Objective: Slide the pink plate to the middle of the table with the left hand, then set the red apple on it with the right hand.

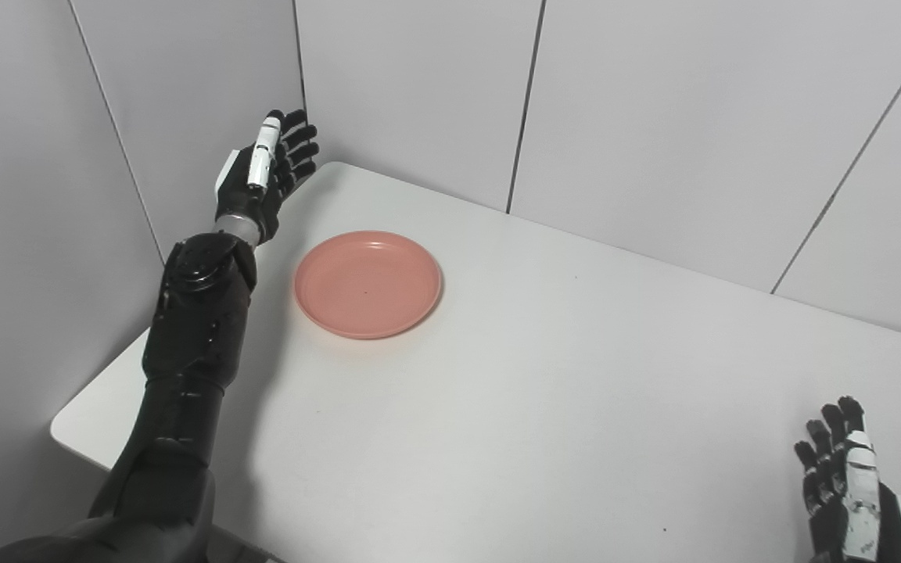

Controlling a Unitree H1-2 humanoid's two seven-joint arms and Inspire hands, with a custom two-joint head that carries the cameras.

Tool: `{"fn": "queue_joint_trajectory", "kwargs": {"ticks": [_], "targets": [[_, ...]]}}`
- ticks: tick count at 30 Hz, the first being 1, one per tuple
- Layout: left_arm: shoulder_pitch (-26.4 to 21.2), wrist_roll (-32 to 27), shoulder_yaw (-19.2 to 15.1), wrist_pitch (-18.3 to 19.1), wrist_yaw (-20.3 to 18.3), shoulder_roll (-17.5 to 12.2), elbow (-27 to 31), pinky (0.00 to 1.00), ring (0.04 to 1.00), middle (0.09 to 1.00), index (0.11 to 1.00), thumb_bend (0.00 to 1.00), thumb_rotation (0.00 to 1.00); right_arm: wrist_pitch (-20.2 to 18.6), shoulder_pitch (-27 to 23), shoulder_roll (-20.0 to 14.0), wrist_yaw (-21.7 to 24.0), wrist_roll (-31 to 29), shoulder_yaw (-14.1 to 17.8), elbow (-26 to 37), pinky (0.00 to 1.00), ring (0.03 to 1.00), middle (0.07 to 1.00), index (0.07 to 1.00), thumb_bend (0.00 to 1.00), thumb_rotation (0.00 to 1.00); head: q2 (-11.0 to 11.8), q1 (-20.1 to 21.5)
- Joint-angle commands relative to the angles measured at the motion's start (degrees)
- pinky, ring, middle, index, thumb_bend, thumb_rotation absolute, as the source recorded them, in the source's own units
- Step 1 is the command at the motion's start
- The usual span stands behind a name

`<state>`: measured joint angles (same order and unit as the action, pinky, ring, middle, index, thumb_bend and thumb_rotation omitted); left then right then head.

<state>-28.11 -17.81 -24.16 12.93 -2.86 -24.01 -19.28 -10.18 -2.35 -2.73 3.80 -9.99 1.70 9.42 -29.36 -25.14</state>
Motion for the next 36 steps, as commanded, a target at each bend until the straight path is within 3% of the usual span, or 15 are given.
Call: {"fn": "queue_joint_trajectory", "kwargs": {"ticks": [1, 6, 22, 36], "targets": [[-1.93, -0.75, -0.7, -2.62, -0.78, -2.55, 0.4, 0.86, 0.857, 0.85, 0.829, 0.34, 1.0, 0.32, -1.18, -0.12, 0.05, -0.19, 0.32, 2.36, 1.0, 1.0, 1.0, 1.0, 0.03, 1.0, -0.06, 0.02], [-1.51, -2.09, -1.08, -2.81, -1.99, -3.01, -1.3, 0.87, 0.865, 0.858, 0.837, 0.36, 1.0, 0.14, -1.19, -0.22, -0.15, 0.58, 0.2, 2.58, 1.0, 1.0, 1.0, 1.0, 0.03, 1.0, -0.14, 0.08], [0.2, -3.24, -1.45, -4.52, -3.76, -3.68, -6.66, 0.84, 0.849, 0.85, 0.834, 0.29, 1.0, -1.18, -1.22, -0.35, -0.2, 0.02, 0.59, 3.34, 1.0, 1.0, 1.0, 1.0, 0.04, 1.0, -0.69, -0.05], [2.06, -2.85, -0.59, -6.39, -5.56, -3.37, -10.23, 0.86, 0.874, 0.87, 0.855, 0.33, 1.0, -1.47, -1.35, -0.7, -0.67, 1.4, 0.33, 3.75, 1.0, 1.0, 1.0, 1.0, 0.05, 1.0, -1.16, 0.0]]}}
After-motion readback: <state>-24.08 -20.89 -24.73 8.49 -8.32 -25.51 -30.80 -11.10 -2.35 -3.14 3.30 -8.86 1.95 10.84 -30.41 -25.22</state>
